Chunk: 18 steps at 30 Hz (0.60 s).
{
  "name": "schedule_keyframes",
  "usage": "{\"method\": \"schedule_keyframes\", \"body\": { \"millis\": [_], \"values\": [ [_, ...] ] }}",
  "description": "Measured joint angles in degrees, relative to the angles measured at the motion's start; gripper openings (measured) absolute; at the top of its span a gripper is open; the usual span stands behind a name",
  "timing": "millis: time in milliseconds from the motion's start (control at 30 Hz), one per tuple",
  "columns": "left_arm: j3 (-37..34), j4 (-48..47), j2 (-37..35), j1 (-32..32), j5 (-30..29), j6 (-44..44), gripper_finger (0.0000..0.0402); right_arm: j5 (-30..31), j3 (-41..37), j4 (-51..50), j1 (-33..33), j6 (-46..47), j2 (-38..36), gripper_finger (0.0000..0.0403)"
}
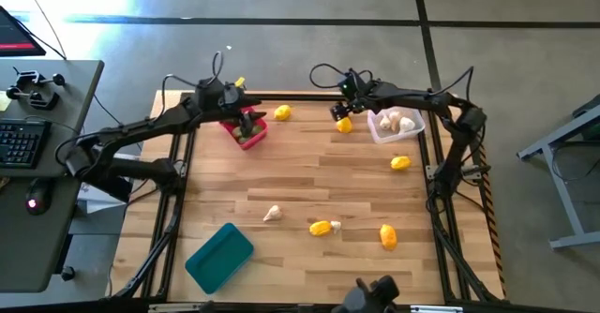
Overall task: Sort produce into baskets
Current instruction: Put the white garlic in the transparent bin
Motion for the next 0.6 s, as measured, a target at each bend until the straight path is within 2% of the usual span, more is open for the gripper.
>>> {"method": "schedule_keyframes", "body": {
  "millis": [133,433,600],
  "values": [
    [-3.2,8.0,-2.0,0.0,3.2,-1.2,0.0204,-0.2,0.0,-1.6,-0.7,1.1,0.9,0.0277],
    [-7.5,12.6,-2.3,-0.1,4.2,-5.1,0.0204,-3.3,0.0,-1.1,-2.2,1.4,4.7,0.0276],
    [-8.9,13.9,-2.4,-1.1,4.1,-7.4,0.0204,-3.0,0.0,-0.5,-2.3,0.7,5.7,0.0241]
  ]
}}
